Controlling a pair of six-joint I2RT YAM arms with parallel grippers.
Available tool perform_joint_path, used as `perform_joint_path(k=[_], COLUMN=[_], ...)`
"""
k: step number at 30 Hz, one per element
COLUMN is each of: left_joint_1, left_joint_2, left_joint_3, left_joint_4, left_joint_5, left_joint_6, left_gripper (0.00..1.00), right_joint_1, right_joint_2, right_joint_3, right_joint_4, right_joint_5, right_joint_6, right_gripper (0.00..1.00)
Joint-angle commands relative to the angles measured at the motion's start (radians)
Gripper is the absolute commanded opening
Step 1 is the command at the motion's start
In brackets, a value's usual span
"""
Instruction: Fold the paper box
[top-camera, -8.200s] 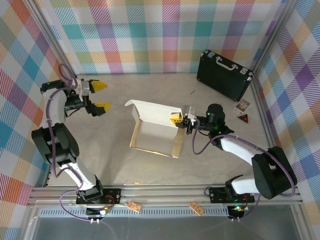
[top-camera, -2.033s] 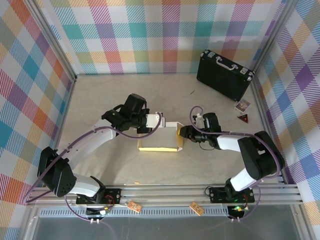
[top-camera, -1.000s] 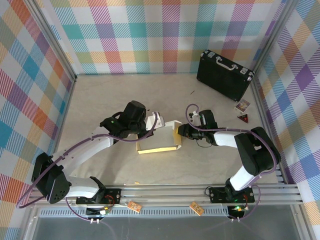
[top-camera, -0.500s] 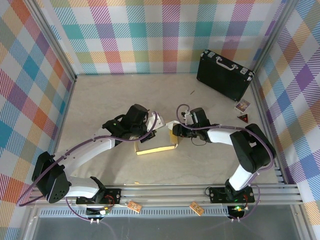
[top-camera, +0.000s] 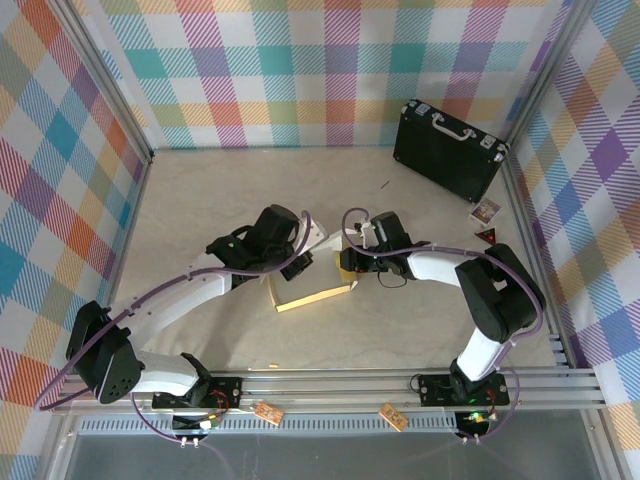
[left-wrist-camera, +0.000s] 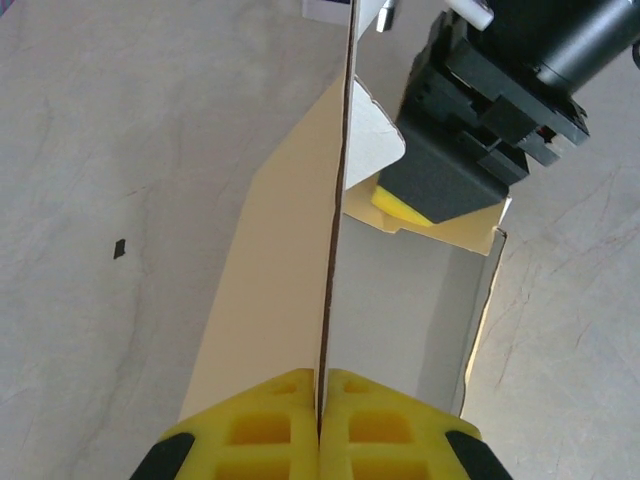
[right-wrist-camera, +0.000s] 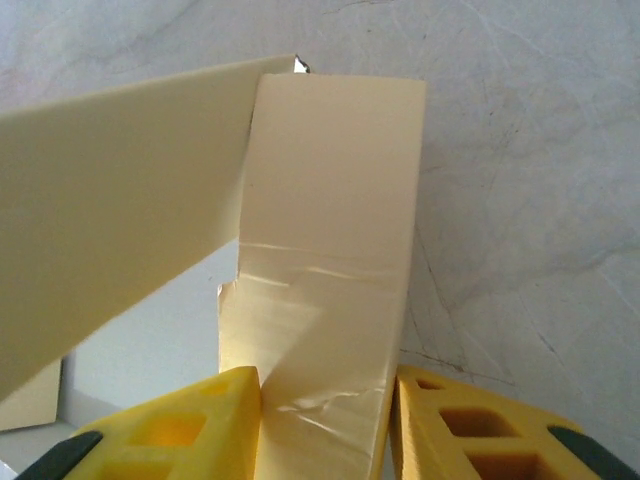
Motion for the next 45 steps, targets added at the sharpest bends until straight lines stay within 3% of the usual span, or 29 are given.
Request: perform_joint_path(k=[1,5,11,19,29,45], left_joint_1=[-0.003,0.001,0.022,0.049,0.058,0.057], left_joint_2=[0.012,0.016,0.029,0.002,-0.014,-0.019], left_joint_3=[0.064,0.08,0.11,0.091,0.071,0.037], left_joint_4=[0.045,0.03,-0.009,0.009,0.035,0.039], left_joint_5=[-0.018,0.008,-0.052,-0.013,-0.013,0.027], left_joint_6=[-0.114,-0.163,-0.215,-0.277,-0.312,-0.301], left_gripper=[0.0,0.0,0.0,0.0,0.0,0.0], right_joint_1=[0.034,0.037,0.063,0.098,0.162,0.163], right_joint_2=[0.003,-0.001,-0.031,-0.075,-0.059,-0.124], right_joint_3=[0.009,0.005,0.021,0.008,0.048,0.06], right_joint_4=[-0.113,-0.096,-0.143,-0.156,-0.197,-0.193], right_joint_5=[-0.035,-0.056,-0.047,-0.035,0.076,0.213], right_joint_6=[-0.062,-0.076,-0.173,-0.272,-0.375,-0.189], right_gripper=[0.36,0.34,0.33,0.31,0.31,0.57])
